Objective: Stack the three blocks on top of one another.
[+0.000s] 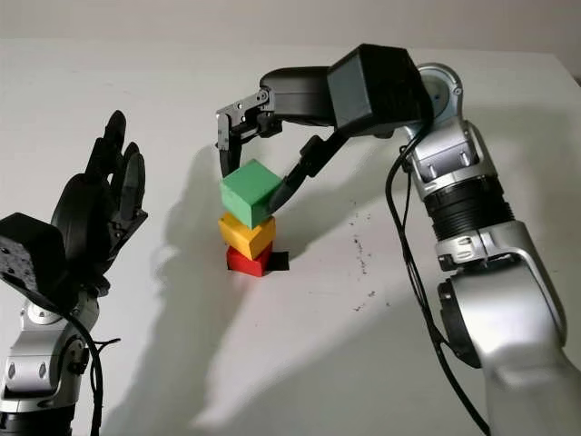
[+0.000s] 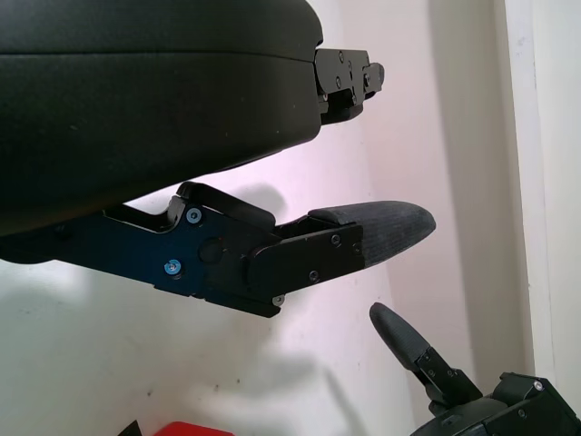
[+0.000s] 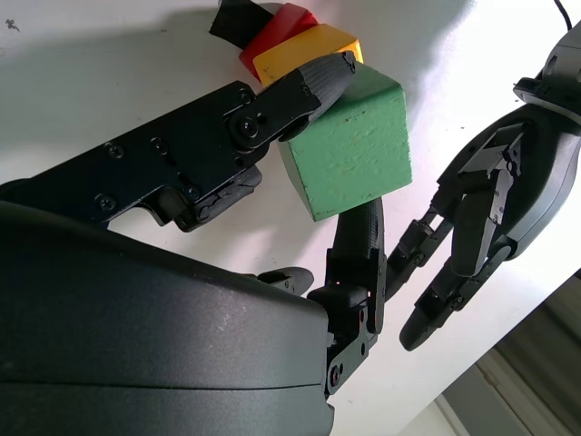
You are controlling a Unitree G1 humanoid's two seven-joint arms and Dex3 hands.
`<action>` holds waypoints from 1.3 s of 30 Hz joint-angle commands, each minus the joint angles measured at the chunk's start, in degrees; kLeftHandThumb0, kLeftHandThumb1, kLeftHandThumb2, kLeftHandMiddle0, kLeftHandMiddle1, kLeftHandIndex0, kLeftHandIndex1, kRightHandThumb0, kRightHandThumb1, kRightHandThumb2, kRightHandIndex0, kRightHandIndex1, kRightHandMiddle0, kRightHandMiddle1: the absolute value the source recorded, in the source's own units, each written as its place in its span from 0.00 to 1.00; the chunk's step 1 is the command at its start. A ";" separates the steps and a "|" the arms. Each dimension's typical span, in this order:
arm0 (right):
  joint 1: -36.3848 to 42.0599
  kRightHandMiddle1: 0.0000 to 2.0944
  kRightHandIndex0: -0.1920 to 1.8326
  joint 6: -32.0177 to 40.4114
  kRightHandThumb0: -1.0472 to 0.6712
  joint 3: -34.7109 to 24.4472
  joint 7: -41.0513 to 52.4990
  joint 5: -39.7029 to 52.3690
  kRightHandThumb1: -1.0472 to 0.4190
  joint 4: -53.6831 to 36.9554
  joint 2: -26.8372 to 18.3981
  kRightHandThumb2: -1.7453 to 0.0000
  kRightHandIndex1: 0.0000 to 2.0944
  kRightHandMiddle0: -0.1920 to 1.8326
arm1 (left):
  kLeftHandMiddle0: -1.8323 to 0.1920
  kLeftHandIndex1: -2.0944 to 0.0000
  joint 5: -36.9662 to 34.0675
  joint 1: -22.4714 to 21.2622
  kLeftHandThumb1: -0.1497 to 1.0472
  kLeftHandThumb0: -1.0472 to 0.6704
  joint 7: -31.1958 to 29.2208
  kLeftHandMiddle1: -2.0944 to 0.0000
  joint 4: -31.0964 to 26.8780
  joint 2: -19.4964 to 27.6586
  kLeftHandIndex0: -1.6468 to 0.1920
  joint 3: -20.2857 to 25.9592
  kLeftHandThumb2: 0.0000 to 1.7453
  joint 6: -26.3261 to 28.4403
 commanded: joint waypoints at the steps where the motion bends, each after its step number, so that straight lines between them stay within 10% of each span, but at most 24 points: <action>1: 0.50 0.76 0.27 -0.06 0.33 -0.79 -0.43 0.83 0.09 -0.77 0.27 0.97 0.02 0.29 | 0.95 0.98 0.01 0.83 1.00 0.22 0.26 0.98 -1.33 -0.23 0.96 -0.05 0.35 0.11; 39: 2.02 0.76 0.27 0.32 0.32 -0.23 0.84 0.89 0.09 -0.20 0.89 0.97 0.02 0.28 | 0.96 0.98 1.01 1.46 1.00 0.22 0.66 0.98 -1.75 -0.42 0.96 -0.83 0.37 0.30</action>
